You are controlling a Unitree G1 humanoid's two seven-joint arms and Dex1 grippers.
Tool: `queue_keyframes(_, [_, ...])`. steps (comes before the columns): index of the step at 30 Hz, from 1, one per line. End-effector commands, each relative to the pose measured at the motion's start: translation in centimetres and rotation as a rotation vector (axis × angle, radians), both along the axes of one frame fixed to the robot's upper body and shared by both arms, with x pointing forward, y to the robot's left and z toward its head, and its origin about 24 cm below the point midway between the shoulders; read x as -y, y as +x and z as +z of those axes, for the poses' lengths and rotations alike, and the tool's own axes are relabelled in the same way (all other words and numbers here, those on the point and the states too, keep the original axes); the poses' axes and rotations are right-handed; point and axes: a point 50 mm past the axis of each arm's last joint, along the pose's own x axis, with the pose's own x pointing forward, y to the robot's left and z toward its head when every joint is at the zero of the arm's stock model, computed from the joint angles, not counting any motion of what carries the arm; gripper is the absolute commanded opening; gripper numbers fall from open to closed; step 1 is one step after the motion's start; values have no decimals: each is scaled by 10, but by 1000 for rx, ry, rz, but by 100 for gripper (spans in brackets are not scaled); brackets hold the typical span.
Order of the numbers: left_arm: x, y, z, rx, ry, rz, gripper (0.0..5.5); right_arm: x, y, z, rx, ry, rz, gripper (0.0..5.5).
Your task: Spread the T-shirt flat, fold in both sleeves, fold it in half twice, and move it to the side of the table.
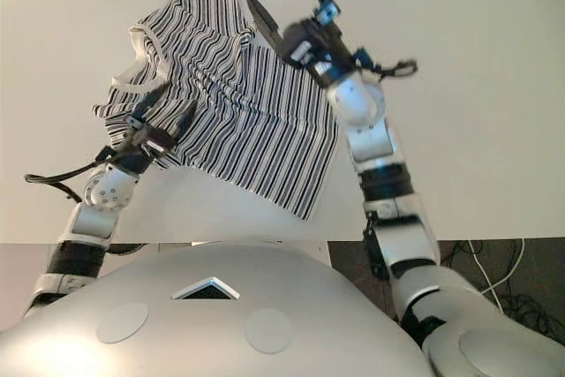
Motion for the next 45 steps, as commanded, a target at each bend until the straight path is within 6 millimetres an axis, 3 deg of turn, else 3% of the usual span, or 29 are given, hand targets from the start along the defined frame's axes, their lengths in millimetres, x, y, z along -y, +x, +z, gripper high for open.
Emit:
queue_keyframes(1, [-6,-1,1,-56,108,-16,255,-18,35,0,-20,-173,19,296])
queue_keyframes(3, [-7,-1,1,-70,119,1,255,-29,45,-5,-33,-236,34,296])
queue_keyframes(9, [-3,1,-11,-122,202,-8,255,-72,60,-44,-60,-561,49,296])
queue_keyframes(14, [2,-7,-16,-148,222,-56,255,-76,55,-76,-37,-821,36,296])
queue_keyframes(18, [2,-12,-18,-166,245,-86,255,-61,55,-91,-45,-974,-8,296])
queue_keyframes(22, [-12,-8,-20,-176,296,-74,255,-35,63,-94,-74,-1047,-88,296])
queue_keyframes(27, [-47,25,-25,-161,423,-2,255,3,68,-98,-146,-1080,-198,296])
queue_keyframes(32, [-67,69,-20,-103,513,48,255,34,70,-97,-184,-1084,-261,296])
queue_keyframes(35, [-61,94,-4,-3,506,10,255,52,70,-94,-195,-1058,-286,296])
queue_keyframes(38, [-47,104,5,62,473,-83,255,60,67,-92,-176,-1021,-275,296])
queue_keyframes(45, [-35,102,8,108,469,-258,255,78,53,-94,-155,-855,-268,296])
